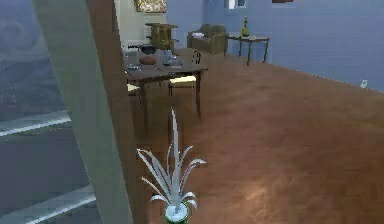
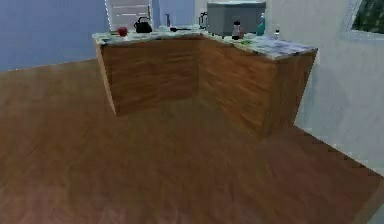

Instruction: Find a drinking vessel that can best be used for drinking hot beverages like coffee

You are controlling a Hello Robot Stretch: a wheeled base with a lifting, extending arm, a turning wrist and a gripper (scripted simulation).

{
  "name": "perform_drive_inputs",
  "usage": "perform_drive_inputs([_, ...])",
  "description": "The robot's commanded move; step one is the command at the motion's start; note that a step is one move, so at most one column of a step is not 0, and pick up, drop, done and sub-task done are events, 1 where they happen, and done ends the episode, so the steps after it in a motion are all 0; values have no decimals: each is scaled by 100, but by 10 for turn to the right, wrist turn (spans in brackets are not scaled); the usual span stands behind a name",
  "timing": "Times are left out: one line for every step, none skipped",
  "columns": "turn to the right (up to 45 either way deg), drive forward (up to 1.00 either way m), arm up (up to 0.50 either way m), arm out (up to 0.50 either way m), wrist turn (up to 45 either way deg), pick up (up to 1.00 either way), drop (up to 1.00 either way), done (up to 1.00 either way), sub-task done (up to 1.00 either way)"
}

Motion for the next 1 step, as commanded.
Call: perform_drive_inputs([450, 0, 0, 0, 0, 0, 0, 0, 0])
